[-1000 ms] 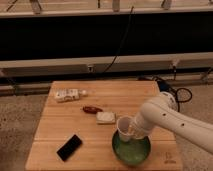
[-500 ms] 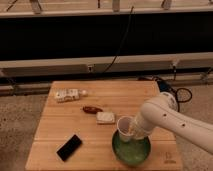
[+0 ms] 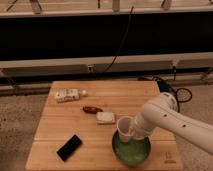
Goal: Place the ceramic cup in the ceramic bowl
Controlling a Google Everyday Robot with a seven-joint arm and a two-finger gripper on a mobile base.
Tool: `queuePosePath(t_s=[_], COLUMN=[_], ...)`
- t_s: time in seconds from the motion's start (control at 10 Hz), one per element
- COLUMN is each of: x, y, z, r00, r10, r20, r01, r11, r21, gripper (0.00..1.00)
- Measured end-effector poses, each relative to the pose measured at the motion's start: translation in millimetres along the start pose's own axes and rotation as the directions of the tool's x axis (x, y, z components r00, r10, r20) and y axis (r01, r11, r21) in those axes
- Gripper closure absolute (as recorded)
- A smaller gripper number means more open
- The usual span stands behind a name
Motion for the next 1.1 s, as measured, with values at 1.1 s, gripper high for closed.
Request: queuePosePath(t_s=[1.1], x=[-2.4], y=[1.4], z=[-2.4], r00=[1.000], r10=[-0.014], r20=[-0.003], r01=[0.014], r11=[1.000], r21=[0.010], gripper=[0.98])
